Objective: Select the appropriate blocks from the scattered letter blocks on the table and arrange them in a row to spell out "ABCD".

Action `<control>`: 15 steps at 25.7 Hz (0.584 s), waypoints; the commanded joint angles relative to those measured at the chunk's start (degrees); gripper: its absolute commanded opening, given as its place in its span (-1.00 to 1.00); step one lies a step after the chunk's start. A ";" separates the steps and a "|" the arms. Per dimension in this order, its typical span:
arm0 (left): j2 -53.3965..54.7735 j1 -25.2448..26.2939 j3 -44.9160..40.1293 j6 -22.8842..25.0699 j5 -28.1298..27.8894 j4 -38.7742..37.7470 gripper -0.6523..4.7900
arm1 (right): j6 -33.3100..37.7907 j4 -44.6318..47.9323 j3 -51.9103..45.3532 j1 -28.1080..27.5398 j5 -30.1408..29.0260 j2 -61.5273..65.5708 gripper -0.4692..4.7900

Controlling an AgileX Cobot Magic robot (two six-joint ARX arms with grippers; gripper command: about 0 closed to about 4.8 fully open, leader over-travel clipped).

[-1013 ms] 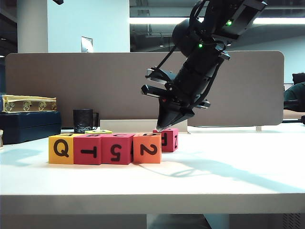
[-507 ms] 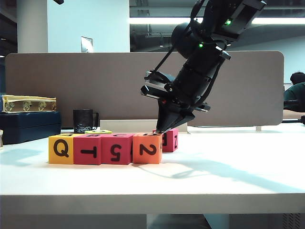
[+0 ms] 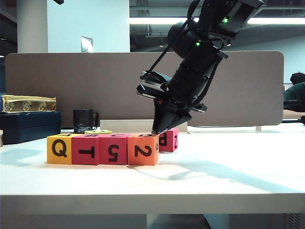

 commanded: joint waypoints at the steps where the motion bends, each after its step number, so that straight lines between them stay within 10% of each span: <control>1: -0.20 -0.07 0.09 -0.15 0.22 0.81 -0.78 | -0.17 -0.42 0.33 0.20 3.67 -0.37 -0.83; 15: -0.17 -0.07 0.09 -0.13 0.24 0.90 -0.78 | -0.17 -1.05 0.33 0.20 8.83 -2.97 -0.83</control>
